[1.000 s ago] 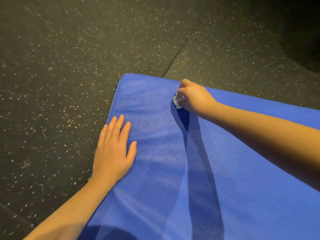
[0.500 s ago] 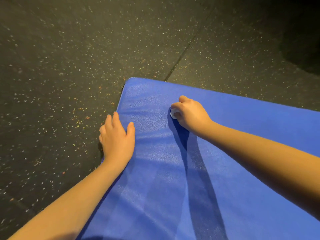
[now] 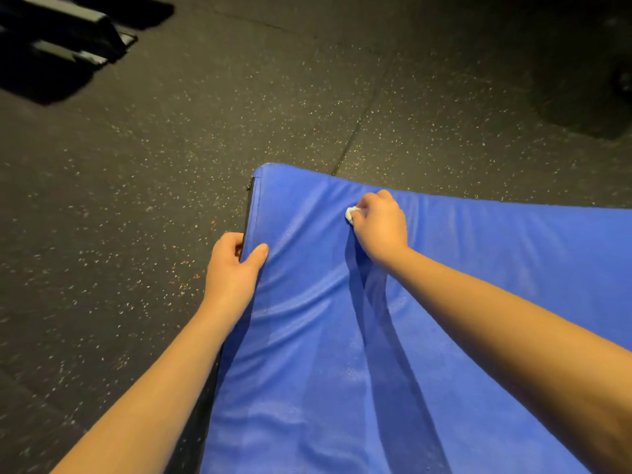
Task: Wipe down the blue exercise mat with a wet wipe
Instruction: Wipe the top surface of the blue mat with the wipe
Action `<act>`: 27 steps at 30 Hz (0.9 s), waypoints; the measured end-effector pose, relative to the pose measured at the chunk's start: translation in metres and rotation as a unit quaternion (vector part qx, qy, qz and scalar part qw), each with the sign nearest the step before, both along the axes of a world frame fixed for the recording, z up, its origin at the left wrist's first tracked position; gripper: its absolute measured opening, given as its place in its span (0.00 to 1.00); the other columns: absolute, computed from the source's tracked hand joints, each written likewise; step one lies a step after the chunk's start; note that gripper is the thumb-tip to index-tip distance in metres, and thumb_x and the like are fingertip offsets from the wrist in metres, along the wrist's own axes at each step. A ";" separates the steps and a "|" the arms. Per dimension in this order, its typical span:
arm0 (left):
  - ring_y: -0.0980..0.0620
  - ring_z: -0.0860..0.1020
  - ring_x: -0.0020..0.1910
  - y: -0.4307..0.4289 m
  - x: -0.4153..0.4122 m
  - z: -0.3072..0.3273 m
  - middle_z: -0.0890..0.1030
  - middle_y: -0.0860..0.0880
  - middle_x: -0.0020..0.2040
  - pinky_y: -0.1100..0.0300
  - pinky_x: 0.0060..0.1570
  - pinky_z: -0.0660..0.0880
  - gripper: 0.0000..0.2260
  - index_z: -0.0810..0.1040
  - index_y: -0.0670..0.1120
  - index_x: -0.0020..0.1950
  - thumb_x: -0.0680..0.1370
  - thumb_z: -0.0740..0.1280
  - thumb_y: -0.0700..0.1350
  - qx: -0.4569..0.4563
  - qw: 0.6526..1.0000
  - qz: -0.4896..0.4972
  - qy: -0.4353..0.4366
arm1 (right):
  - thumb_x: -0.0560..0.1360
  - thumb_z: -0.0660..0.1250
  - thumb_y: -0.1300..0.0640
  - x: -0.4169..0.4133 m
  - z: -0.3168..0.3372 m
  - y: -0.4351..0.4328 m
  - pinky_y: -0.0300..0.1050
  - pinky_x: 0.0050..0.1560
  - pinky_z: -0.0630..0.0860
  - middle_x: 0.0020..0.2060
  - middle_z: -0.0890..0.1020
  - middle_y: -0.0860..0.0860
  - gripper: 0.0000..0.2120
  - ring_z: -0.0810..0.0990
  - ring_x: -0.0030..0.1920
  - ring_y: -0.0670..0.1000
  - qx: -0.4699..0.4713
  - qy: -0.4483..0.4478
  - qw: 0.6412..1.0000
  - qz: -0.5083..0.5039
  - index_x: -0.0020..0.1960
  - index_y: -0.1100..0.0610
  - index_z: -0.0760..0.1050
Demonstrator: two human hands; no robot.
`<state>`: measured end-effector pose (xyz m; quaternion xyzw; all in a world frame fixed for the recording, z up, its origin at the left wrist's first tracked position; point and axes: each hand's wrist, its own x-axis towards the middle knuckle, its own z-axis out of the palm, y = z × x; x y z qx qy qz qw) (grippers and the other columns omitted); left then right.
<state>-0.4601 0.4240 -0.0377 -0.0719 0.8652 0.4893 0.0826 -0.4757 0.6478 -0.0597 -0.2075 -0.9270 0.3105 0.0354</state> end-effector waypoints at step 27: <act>0.60 0.68 0.35 -0.001 0.033 0.023 0.71 0.51 0.42 0.69 0.33 0.66 0.05 0.68 0.48 0.46 0.79 0.64 0.44 0.027 0.998 -0.010 0.064 | 0.78 0.62 0.60 -0.019 0.078 -0.094 0.47 0.41 0.63 0.43 0.73 0.56 0.07 0.70 0.41 0.56 -0.088 0.166 0.972 0.139 0.42 0.62 0.71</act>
